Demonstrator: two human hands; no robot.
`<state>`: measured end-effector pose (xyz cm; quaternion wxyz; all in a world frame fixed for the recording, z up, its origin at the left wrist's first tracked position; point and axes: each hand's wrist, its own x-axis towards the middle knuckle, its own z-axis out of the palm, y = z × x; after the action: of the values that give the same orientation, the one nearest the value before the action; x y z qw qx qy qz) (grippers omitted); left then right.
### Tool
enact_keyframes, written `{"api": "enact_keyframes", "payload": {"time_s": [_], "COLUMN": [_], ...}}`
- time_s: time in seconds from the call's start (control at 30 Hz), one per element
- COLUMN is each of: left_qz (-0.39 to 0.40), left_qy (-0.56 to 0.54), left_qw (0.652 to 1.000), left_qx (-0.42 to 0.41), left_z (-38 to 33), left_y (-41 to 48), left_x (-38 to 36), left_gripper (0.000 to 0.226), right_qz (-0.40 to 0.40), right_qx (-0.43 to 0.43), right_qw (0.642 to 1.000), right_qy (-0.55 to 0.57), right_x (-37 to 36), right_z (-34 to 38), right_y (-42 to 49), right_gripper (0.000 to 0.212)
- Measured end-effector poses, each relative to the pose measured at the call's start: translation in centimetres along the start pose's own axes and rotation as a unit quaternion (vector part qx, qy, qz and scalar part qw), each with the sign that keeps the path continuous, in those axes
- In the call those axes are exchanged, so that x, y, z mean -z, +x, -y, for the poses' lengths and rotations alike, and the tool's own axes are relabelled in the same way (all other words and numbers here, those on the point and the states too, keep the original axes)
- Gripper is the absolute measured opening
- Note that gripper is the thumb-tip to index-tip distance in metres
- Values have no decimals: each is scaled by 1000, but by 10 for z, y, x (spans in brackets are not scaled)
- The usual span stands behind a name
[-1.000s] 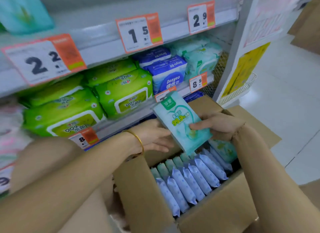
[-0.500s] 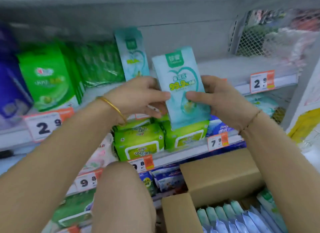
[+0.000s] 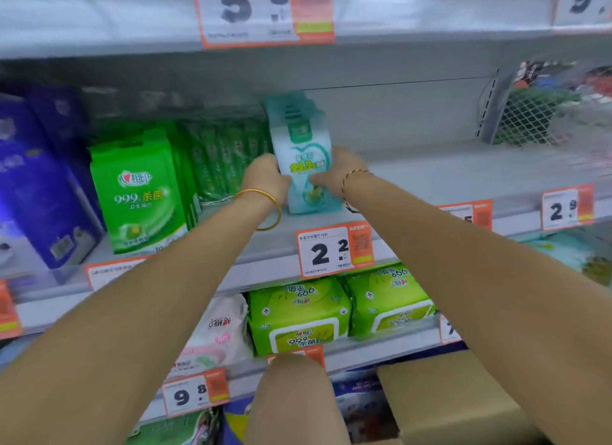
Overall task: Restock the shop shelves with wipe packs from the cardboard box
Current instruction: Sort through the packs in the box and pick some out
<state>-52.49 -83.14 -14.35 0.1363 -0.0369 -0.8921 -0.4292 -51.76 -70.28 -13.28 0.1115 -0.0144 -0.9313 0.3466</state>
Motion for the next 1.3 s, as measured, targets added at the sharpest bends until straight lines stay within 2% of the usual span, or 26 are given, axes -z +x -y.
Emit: {"api": "enact_keyframes", "payload": {"time_s": [0.1, 0.3, 0.47, 0.63, 0.77, 0.87, 0.93, 1.03, 1.13, 1.23, 1.3], "left_qz": [-27, -55, -27, -59, -84, -76, -32, 105, 257, 390, 455], "left_qy": [51, 86, 72, 66, -40, -152, -193, -196, -135, -69, -32], "left_qw": [998, 995, 997, 996, 993, 977, 970, 965, 952, 916, 888], "left_qx": [-19, -19, 11, 7, -74, -129, -142, -136, -95, -69, -61], "left_z": [3, 9, 11, 2, -14, -27, -32, -32, -23, -16, -14], "left_y": [4, 18, 16, -5, -42, -92, -130, -176, -207, -235, -253], "left_x": [-8, -7, -5, 2, 5, -4, -21, -66, -134, -205, -244], "left_gripper": [19, 20, 21, 38, 35, 27, 27, 27, 22, 23, 28], "right_qz": [3, 1, 26, 10, -23, -31, -26, 8, 65, 126, 158], "right_qx": [-18, -9, -18, -38, -11, 21, 33, -10, -131, -282, -339], "right_qw": [1000, 1000, 999, 999, 997, 986, 973, 957, 961, 942, 927], "right_qy": [-10, 4, -33, -21, 74, 160, 228, 289, 234, 135, 43], "right_x": [-3, -10, -10, 7, 30, 49, 64, 75, 62, 35, 16], "right_z": [-3, 1, 2, 0, -7, -27, -49, -100, -183, -284, -342], "right_y": [7, 14, 12, -5, -34, -80, -121, -185, -222, -246, -264], "right_gripper": [47, 49, 40, 49, 60, 53, 38, 24, 16, 20, 16]}}
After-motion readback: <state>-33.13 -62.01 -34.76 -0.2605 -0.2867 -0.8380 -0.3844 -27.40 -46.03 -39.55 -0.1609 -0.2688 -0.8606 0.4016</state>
